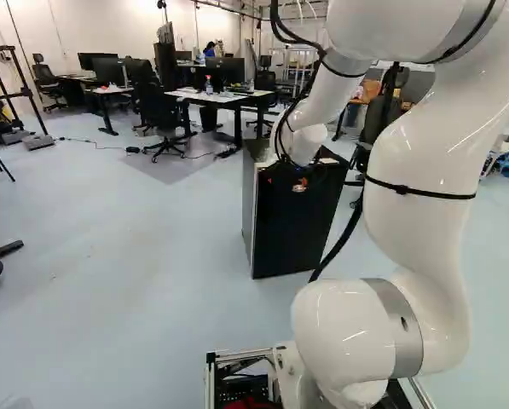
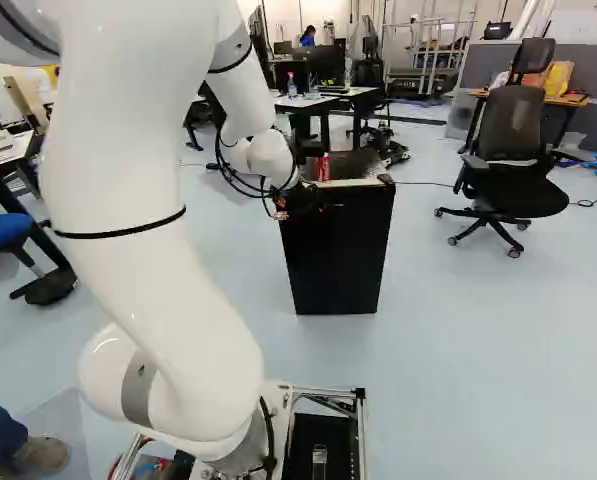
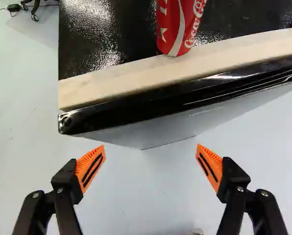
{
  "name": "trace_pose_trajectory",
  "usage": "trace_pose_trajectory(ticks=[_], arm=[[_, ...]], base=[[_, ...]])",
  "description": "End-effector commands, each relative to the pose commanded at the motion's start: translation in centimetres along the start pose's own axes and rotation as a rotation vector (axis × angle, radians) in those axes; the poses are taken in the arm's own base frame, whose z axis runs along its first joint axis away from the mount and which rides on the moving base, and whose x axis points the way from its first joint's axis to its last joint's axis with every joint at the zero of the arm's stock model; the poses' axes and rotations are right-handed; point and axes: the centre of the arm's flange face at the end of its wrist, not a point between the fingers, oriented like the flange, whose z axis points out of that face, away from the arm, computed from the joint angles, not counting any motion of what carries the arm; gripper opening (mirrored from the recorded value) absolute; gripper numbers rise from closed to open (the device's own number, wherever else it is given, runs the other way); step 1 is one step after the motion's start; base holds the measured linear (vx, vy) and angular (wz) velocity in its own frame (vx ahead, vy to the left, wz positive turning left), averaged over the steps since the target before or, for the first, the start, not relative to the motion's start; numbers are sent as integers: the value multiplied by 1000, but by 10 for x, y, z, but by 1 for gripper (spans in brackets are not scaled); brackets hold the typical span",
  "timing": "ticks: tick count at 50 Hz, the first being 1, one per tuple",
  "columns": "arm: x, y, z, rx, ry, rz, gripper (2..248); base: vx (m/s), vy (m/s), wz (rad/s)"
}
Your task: Grab a drink from the fridge
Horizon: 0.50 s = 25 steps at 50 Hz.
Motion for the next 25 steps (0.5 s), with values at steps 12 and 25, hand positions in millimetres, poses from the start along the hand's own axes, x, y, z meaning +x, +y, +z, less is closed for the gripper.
trace_pose_trajectory(ticks=[12, 25], arm=[[-11, -5, -15, 10, 80, -11, 247], [-4, -10, -21, 22, 211, -23, 247]], base=[[0, 0, 0], [0, 0, 0]])
